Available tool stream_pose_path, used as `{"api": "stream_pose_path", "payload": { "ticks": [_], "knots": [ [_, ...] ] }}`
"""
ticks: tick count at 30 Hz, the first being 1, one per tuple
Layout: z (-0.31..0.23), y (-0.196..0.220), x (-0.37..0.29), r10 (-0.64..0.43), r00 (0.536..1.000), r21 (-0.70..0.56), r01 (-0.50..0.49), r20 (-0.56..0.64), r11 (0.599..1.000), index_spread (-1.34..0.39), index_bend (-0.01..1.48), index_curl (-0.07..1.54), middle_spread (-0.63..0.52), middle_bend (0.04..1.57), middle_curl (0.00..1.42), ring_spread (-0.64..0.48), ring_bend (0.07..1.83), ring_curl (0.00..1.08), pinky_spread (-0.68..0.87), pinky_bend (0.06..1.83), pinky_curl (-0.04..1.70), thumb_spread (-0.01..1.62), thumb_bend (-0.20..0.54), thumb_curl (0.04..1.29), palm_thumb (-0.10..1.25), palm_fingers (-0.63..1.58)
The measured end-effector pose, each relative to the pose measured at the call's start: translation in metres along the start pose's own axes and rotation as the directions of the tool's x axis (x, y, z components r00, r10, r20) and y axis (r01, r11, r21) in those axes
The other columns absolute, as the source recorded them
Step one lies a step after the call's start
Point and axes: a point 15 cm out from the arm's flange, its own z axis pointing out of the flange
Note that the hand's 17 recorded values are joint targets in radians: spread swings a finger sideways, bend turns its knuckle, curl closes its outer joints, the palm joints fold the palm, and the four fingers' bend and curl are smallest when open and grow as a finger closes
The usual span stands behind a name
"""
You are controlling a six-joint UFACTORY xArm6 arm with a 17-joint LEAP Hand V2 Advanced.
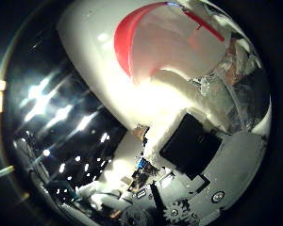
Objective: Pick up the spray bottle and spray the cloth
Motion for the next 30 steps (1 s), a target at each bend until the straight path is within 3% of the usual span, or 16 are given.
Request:
{"api": "stream_pose_path", "payload": {
  "ticks": [11, 23, 30],
  "knots": [
    [0.024, 0.004, -0.052, -0.018, 0.997, -0.095, 0.024, 0.07, 0.995, -0.4, 0.77, 1.01, -0.26, 1.11, 0.98, -0.25, 1.37, 0.7, -0.29, 1.15, 0.92, 1.27, -0.012, 0.37, 0.8, 0.92],
    [0.032, 0.011, -0.085, -0.028, 0.999, -0.183, 0.035, 0.043, 0.982, -0.38, 0.78, 0.99, -0.25, 1.1, 0.97, -0.25, 1.35, 0.7, -0.32, 1.06, 1.05, 1.27, -0.012, 0.37, 0.8, 0.97],
    [0.035, 0.04, -0.11, -0.018, 0.999, -0.402, 0.033, 0.04, 0.915, -0.38, 0.77, 0.98, -0.25, 1.07, 0.97, -0.25, 1.33, 0.69, -0.33, 1.02, 1.1, 1.27, -0.012, 0.37, 0.79, 0.99]
  ]
}}
